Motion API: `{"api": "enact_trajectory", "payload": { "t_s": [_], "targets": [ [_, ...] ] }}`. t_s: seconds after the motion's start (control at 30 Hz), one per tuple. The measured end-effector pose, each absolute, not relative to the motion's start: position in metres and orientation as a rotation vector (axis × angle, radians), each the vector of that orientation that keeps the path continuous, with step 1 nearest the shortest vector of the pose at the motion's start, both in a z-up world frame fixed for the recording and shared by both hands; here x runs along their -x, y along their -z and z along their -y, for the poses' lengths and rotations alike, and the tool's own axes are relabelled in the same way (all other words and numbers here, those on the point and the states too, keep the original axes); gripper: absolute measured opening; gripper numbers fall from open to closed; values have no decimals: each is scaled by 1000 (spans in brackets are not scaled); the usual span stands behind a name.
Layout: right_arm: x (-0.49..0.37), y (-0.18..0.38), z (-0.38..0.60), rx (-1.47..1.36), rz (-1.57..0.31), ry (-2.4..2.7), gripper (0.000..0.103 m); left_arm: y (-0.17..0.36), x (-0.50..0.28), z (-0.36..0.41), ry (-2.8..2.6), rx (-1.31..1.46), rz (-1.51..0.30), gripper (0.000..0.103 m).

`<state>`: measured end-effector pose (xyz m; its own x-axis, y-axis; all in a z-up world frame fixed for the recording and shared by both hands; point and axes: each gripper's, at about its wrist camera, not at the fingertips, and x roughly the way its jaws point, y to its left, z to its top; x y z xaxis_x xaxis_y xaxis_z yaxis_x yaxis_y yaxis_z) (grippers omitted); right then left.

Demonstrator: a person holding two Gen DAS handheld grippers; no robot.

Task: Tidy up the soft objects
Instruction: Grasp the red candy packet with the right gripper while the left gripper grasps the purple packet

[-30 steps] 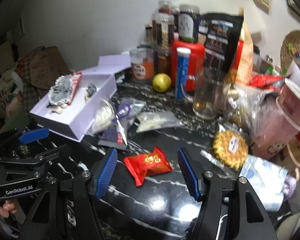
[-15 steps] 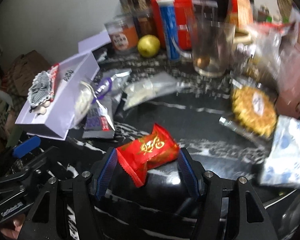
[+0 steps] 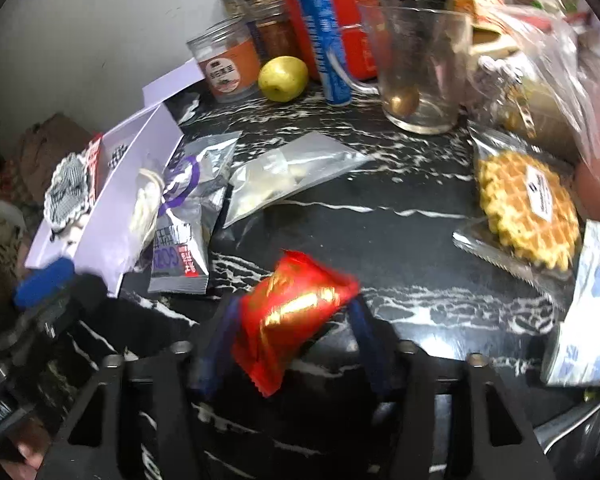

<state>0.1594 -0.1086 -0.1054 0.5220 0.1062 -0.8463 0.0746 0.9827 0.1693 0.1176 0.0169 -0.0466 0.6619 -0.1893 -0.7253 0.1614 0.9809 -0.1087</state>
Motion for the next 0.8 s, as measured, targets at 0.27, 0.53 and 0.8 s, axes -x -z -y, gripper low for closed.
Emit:
{"api": "enact_trajectory", "payload": {
  "t_s": [0.27, 0.53, 0.8],
  "targets": [
    [-157, 102, 112, -124, -988, -33, 34, 44, -149, 1, 273, 32, -802, 71],
    [-152, 93, 129, -165, -969, -45, 34, 60, -187, 17, 286, 35, -847, 71],
    [-153, 99, 137, -195, -989, -61, 34, 81, -213, 25, 290, 25, -914, 56]
  ]
}}
